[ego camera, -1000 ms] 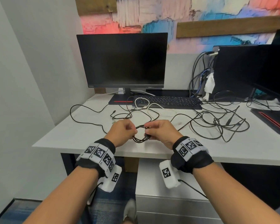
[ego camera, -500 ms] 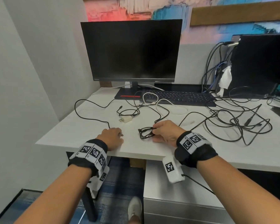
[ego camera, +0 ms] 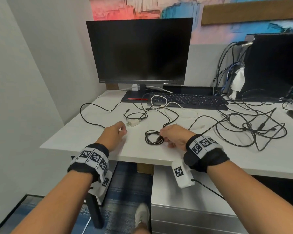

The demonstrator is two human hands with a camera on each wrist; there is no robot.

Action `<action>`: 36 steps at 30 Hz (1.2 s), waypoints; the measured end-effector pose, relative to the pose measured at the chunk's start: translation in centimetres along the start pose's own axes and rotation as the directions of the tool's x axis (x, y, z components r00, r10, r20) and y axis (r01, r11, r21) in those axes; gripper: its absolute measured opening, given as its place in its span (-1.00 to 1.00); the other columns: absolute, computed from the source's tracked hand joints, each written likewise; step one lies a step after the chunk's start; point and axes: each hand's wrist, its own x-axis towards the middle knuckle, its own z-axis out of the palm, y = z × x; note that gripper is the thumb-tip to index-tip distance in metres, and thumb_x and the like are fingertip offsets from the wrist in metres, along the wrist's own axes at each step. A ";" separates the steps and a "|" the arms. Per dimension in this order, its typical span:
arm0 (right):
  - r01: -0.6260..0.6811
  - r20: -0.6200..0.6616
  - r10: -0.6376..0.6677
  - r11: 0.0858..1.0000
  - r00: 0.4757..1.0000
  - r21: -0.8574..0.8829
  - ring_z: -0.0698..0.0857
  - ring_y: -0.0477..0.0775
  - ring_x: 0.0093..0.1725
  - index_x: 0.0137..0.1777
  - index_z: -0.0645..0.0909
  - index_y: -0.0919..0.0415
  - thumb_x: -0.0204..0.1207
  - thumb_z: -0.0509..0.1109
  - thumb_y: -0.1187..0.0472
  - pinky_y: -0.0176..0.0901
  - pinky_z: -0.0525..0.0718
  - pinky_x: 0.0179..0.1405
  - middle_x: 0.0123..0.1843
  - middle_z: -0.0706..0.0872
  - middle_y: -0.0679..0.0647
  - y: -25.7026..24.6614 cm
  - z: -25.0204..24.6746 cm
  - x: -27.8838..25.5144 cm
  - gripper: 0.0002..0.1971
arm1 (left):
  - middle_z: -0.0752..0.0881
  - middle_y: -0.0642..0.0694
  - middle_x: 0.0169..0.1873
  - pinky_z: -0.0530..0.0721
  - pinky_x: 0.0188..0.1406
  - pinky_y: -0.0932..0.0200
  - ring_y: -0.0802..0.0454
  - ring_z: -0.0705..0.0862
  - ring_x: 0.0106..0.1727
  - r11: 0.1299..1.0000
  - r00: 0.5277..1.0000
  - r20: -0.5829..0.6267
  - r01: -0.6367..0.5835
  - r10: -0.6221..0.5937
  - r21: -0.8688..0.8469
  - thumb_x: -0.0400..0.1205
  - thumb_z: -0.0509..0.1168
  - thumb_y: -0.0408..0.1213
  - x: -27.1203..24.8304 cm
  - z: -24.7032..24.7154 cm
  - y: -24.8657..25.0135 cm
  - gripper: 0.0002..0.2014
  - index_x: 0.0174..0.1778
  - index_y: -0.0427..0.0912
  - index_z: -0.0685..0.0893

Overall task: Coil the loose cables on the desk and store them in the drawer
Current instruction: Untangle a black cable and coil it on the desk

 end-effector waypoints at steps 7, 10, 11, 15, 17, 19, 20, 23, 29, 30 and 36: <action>0.022 -0.002 -0.022 0.999 1.000 -0.040 0.46 0.09 -0.12 0.30 0.58 0.40 0.63 0.18 0.34 -0.18 0.49 -0.31 -0.10 0.51 0.18 0.1 0.1 -1.7 -0.70 | 0.70 -0.27 -0.05 0.64 0.07 -0.05 -0.11 0.74 -0.05 0.989 0.997 0.008 -0.069 0.070 -0.129 0.75 0.03 -0.17 -1.8 -1.1 1.4 -0.86 0.00 -0.11 0.44; 0.090 0.014 -0.089 0.987 0.996 -0.133 0.52 0.00 -0.19 0.43 0.50 0.37 0.61 0.23 0.30 -0.14 0.54 -0.26 0.03 0.62 0.22 0.3 0.6 -2.5 -0.61 | 0.69 -0.27 -0.04 0.67 0.12 -0.10 -0.15 0.71 -0.02 0.984 0.994 0.002 -0.105 0.107 -0.144 0.75 0.01 -0.12 -3.0 -2.0 2.1 -0.84 0.03 -0.09 0.43; 0.113 0.008 -0.113 0.978 0.994 -0.176 0.53 0.04 -0.12 0.43 0.50 0.35 0.62 0.22 0.28 -0.12 0.55 -0.19 0.17 0.63 0.28 0.1 0.8 -2.8 -0.61 | 0.70 -0.26 -0.04 0.67 0.12 -0.08 -0.16 0.71 -0.01 0.980 0.993 -0.007 -0.118 0.118 -0.158 0.75 0.01 -0.12 -3.3 -2.3 2.3 -0.84 0.03 -0.08 0.43; 0.172 -0.024 -0.179 0.970 0.984 -0.170 0.53 0.04 -0.04 0.36 0.55 0.21 0.68 0.14 0.23 -0.25 0.49 -0.31 0.07 0.62 0.10 -0.7 1.9 -3.7 -0.68 | 0.74 -0.20 -0.03 0.70 0.13 0.10 -0.11 0.74 0.02 0.947 0.990 -0.011 -0.137 0.140 -0.292 0.76 0.01 -0.18 -4.8 -3.0 3.0 -0.87 0.05 -0.07 0.44; 0.167 -0.012 -0.169 0.981 0.985 -0.099 0.56 0.00 -0.16 0.26 0.61 0.16 0.67 0.14 0.21 -0.24 0.47 -0.35 -0.11 0.66 0.03 -0.8 2.7 -3.9 -0.72 | 0.77 -0.15 -0.03 0.70 0.17 0.10 -0.07 0.75 0.01 0.926 0.992 -0.005 -0.118 0.124 -0.359 0.74 0.03 -0.31 -5.5 -3.2 2.6 -0.87 0.05 0.01 0.44; 0.162 0.021 -0.161 0.985 0.987 -0.052 0.57 -0.02 -0.23 0.16 0.65 0.12 0.65 0.17 0.19 -0.23 0.47 -0.33 -0.22 0.70 0.00 -0.9 3.4 -4.0 -0.76 | 0.80 -0.13 -0.05 0.70 0.18 0.07 -0.02 0.77 0.00 0.923 0.994 -0.010 -0.109 0.113 -0.370 0.67 0.14 -0.43 -5.9 -3.5 2.1 -0.75 0.00 0.09 0.45; 0.163 0.039 -0.162 0.986 0.986 -0.037 0.58 -0.02 -0.24 0.12 0.66 0.11 0.65 0.18 0.18 -0.22 0.48 -0.32 -0.23 0.72 0.00 -0.9 3.7 -4.1 -0.78 | 0.80 -0.12 -0.07 0.70 0.17 0.07 0.00 0.78 -0.01 0.927 0.994 -0.021 -0.109 0.108 -0.359 0.63 0.22 -0.47 -6.2 -3.7 1.8 -0.72 -0.02 0.08 0.48; 0.151 0.070 -0.152 0.988 0.986 0.023 0.61 -0.02 -0.25 0.08 0.66 0.13 0.66 0.19 0.17 -0.21 0.51 -0.30 -0.19 0.76 0.04 -1.3 4.5 -4.4 -0.79 | 0.81 -0.05 -0.14 0.68 0.15 0.13 0.00 0.76 -0.03 0.965 0.992 -0.020 -0.126 0.125 -0.232 0.50 0.40 -0.48 -7.0 -4.2 1.7 -0.76 -0.09 -0.01 0.66; 0.159 0.232 -0.187 0.978 0.954 0.137 0.69 0.03 -0.21 -0.01 0.67 0.18 0.68 0.15 -0.09 -0.09 0.54 -0.14 -0.17 0.80 0.09 -2.2 6.5 -5.7 -0.62 | 0.77 -0.12 -0.13 0.67 -0.06 0.11 0.03 0.68 -0.20 0.983 0.985 -0.030 -0.173 0.171 -0.058 0.50 0.46 -0.38 -7.7 -4.9 1.4 -0.91 -0.13 -0.15 0.82; 0.162 0.273 -0.199 0.975 0.941 0.154 0.71 0.05 -0.20 -0.04 0.67 0.18 0.66 0.17 -0.15 -0.08 0.55 -0.12 -0.18 0.81 0.10 -2.6 6.6 -6.1 -0.58 | 0.77 -0.09 -0.14 0.63 -0.09 0.16 0.07 0.65 -0.23 0.984 0.984 -0.028 -0.178 0.178 -0.002 0.51 0.45 -0.35 -7.6 -5.0 1.1 -0.90 -0.09 -0.15 0.82; 0.299 0.310 -0.314 0.950 0.898 0.095 0.73 0.02 -0.31 -0.04 0.69 0.37 0.52 0.46 0.21 -0.27 0.59 -0.31 -0.26 0.77 0.19 -3.5 6.8 -6.7 -0.82 | 0.71 0.01 -0.30 0.45 -0.28 0.33 0.14 0.56 -0.30 0.975 0.981 0.054 -0.193 0.189 0.110 0.53 0.42 -0.28 -7.0 -4.6 0.2 -0.93 -0.11 -0.14 0.78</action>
